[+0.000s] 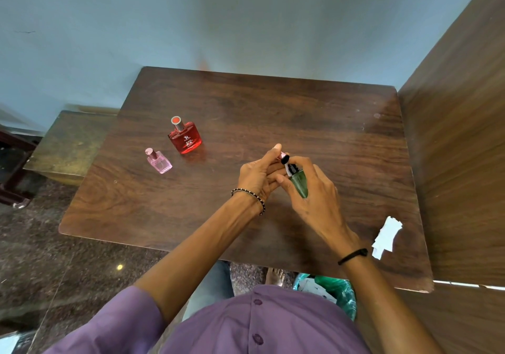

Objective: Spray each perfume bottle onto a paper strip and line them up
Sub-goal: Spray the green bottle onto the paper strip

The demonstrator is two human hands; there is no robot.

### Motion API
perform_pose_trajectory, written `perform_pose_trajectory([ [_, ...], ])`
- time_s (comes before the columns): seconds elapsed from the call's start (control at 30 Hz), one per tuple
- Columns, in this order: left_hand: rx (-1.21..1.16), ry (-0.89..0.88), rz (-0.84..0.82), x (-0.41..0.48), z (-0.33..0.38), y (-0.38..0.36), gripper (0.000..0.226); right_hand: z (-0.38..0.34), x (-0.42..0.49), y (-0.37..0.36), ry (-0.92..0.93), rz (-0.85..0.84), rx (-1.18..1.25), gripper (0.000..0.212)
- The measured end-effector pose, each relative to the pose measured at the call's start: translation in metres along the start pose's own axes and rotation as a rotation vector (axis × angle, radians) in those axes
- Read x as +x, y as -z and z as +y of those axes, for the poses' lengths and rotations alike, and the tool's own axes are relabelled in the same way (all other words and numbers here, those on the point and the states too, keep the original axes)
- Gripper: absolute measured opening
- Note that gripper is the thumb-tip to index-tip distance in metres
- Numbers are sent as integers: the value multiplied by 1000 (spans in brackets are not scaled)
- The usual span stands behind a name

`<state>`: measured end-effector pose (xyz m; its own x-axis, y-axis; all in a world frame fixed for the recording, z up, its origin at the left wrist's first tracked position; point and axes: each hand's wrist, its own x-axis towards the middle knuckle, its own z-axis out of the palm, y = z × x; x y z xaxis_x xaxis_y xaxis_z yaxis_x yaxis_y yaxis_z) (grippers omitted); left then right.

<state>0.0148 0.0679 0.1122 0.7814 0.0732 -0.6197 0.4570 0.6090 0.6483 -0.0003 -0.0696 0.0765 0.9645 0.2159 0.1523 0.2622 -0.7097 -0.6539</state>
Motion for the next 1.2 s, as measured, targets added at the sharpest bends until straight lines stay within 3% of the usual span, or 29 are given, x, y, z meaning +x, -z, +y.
perform_pose_trajectory([
  [0.7,14,31,-18,-1,-10,-11,33,4,0,7,-9,84,-65,33],
  [1.0,3,8,-67,-7,-7,-9,40,8,-10,25,-166,51,326,22],
  [1.2,50,-24,-62,-8,-6,-11,34,2,-13,38,-200,23,528,40],
])
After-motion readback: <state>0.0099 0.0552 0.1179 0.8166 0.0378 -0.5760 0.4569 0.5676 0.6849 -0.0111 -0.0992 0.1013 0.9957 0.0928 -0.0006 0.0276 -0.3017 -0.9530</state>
